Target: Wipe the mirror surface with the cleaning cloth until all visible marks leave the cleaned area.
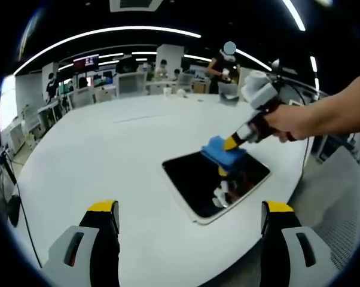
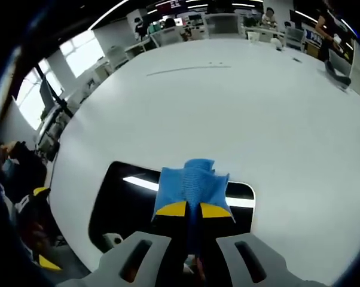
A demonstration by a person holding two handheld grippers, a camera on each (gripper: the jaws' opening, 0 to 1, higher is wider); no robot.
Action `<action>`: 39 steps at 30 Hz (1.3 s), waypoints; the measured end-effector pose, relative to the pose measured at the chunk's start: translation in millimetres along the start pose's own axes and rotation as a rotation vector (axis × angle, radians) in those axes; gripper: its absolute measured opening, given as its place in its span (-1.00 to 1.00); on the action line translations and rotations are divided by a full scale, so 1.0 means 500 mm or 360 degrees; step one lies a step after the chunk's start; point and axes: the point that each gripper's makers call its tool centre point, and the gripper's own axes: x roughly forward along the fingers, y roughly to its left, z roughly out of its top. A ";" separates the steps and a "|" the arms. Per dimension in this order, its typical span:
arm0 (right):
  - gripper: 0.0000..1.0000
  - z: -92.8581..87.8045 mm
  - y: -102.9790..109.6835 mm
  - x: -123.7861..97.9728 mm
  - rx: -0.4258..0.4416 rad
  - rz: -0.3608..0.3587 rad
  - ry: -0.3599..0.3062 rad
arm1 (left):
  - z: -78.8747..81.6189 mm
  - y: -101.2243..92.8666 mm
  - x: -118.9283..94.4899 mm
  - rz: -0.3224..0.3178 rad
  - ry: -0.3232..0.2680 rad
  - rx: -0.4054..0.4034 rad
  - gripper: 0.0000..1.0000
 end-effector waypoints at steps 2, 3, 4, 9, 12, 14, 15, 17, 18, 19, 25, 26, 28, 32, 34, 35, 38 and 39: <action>-0.98 0.000 0.003 0.001 0.0008 0.0009 0.0001 | 0.000 -0.001 0.000 -0.0002 -0.0001 0.0000 0.98; -0.98 0.000 0.007 0.002 0.0000 0.0009 0.0001 | 0.000 -0.001 0.000 -0.0003 0.0000 -0.0001 0.98; -0.98 0.000 0.008 0.003 -0.0006 0.0009 0.0001 | 0.000 -0.001 0.000 -0.0003 -0.0001 -0.0001 0.98; -0.98 0.003 0.019 0.006 -0.0012 0.0019 0.0007 | 0.000 -0.002 0.000 -0.0006 -0.0003 -0.0001 0.98; -0.98 0.006 0.027 0.010 -0.0013 0.0022 0.0002 | 0.000 -0.002 -0.001 -0.0005 -0.0005 -0.0008 0.98; -0.98 0.008 0.036 0.013 0.0000 0.0032 0.0001 | 0.001 0.000 -0.001 -0.0003 -0.0009 -0.0013 0.98; -0.98 0.008 0.040 0.015 0.0004 0.0038 0.0002 | 0.001 0.000 -0.001 -0.0002 -0.0010 -0.0015 0.98; -0.98 0.010 0.055 0.018 -0.0010 0.0049 0.0004 | 0.001 -0.001 -0.001 -0.0008 -0.0014 -0.0028 0.98; -0.98 0.010 0.062 0.021 -0.0025 0.0053 0.0005 | 0.001 -0.001 -0.001 -0.0007 -0.0016 -0.0033 0.98; -0.98 0.012 0.067 0.023 -0.0029 0.0056 0.0006 | 0.002 0.000 -0.001 -0.0006 -0.0021 -0.0032 0.98; -0.98 0.019 0.101 0.037 -0.0046 0.0092 0.0014 | 0.001 0.000 -0.001 -0.0006 -0.0019 -0.0035 0.98; -0.98 0.019 0.103 0.038 -0.0048 0.0093 0.0014 | 0.002 0.000 -0.001 -0.0002 -0.0020 -0.0033 0.98; -0.98 0.022 0.110 0.042 -0.0057 0.0101 0.0017 | 0.002 0.003 -0.002 0.0005 -0.0024 -0.0038 0.98; -0.98 0.026 0.125 0.047 -0.0060 0.0116 0.0019 | 0.001 0.002 -0.001 0.0000 -0.0017 -0.0028 0.98; -0.98 0.029 0.131 0.050 -0.0063 0.0122 0.0016 | 0.001 0.001 -0.001 -0.0001 -0.0016 -0.0026 0.98; -0.98 0.029 0.134 0.051 -0.0062 0.0124 0.0016 | 0.000 0.002 0.000 0.0000 -0.0015 -0.0031 0.98; -0.98 0.033 0.142 0.055 -0.0064 0.0133 0.0016 | 0.000 0.004 0.000 0.0005 -0.0017 -0.0032 0.98; -0.98 0.034 0.146 0.059 -0.0067 0.0137 0.0017 | 0.000 0.004 0.000 0.0006 -0.0017 -0.0033 0.98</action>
